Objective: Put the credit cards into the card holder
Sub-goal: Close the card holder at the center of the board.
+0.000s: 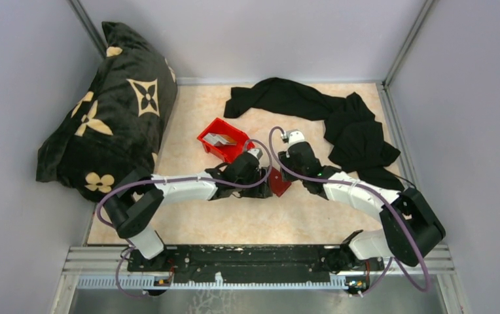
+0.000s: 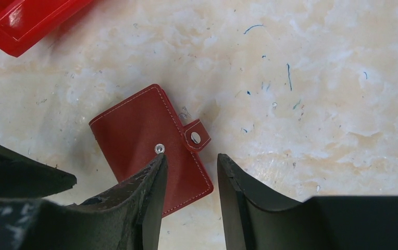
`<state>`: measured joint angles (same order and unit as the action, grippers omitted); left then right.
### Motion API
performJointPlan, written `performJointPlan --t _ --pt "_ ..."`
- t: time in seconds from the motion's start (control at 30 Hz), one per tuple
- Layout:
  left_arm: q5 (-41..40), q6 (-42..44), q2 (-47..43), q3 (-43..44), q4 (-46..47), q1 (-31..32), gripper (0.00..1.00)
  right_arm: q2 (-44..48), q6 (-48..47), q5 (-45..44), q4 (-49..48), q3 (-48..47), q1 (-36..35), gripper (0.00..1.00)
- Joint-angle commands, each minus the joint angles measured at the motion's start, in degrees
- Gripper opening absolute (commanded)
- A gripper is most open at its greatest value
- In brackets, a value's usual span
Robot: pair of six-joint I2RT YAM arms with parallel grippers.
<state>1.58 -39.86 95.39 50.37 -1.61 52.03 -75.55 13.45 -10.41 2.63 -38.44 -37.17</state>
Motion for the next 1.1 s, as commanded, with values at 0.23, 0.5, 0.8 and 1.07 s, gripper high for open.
performJointPlan --t 0.23,0.5,0.8,1.07 --pt "-14.87 -6.09 1.43 -0.53 3.23 2.47 0.62 -2.8 -1.59 0.15 -2.42 -3.49 -0.63 0.38" --pt "-20.11 -8.28 4.96 1.18 3.01 2.48 0.58 -4.74 -1.76 -0.03 -2.8 -4.32 -0.63 0.34" --pt "-23.67 -9.22 6.83 2.77 2.25 2.43 0.57 -5.57 -1.93 -0.04 -3.07 -4.87 -0.63 0.3" --pt "-23.92 -8.99 8.23 3.83 1.61 1.66 0.57 -6.98 -2.32 -0.02 -3.1 -6.22 -0.63 0.28"
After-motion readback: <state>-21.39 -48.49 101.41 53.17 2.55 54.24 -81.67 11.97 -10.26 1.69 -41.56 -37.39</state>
